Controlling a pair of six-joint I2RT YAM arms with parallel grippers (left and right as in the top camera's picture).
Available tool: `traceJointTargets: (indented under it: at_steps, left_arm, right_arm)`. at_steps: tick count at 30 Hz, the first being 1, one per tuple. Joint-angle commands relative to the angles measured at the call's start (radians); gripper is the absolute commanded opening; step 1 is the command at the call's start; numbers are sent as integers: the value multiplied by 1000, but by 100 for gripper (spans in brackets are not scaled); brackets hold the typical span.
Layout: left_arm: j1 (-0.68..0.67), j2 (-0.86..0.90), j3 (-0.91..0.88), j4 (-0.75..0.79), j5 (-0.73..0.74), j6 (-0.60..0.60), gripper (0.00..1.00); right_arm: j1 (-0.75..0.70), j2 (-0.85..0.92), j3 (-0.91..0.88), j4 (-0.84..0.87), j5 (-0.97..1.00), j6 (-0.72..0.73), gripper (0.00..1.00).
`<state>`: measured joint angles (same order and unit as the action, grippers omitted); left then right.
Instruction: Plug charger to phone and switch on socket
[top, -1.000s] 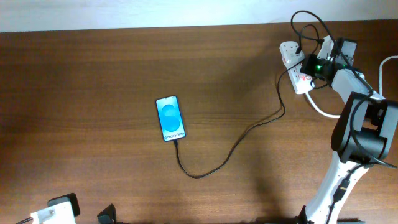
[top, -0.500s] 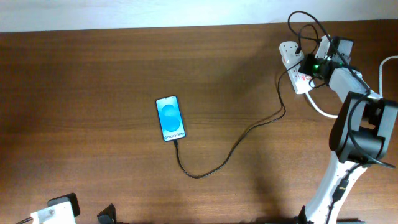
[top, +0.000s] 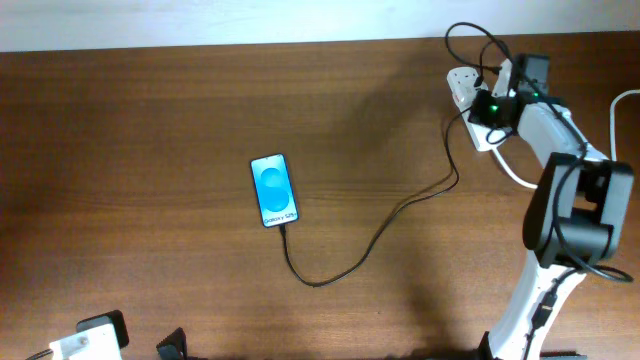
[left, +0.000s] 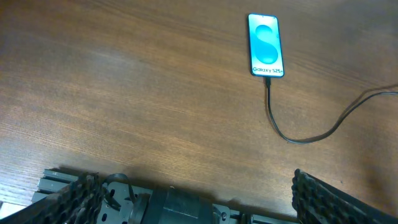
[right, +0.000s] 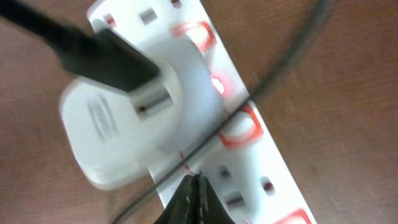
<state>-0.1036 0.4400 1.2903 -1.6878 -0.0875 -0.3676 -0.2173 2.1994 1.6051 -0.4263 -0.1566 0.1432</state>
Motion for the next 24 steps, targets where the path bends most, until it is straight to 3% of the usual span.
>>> traceJointTargets:
  at_steps: [1, 5, 10, 14, 18, 24]
  left_arm:
    - [6, -4, 0, 0, -18, -13, 99]
    - [6, -4, 0, 0, -18, -13, 100]
    - [6, -4, 0, 0, -18, -13, 99]
    - [6, -4, 0, 0, -18, -13, 99]
    - [6, -4, 0, 0, -18, -13, 99]
    - [6, -4, 0, 0, -18, -13, 99]
  right_arm:
    - [-106, -93, -22, -52, 35, 15, 4]
    - [-225, -194, -22, -119, 34, 15, 4]
    - [-233, -438, -22, -161, -34, 27, 4]
    - [-164, -694, -22, -109, -145, 112, 4]
    - [-27, -930, -22, 8, -146, 98, 4]
    - [70, -1143, -23, 25, -129, 97, 4]
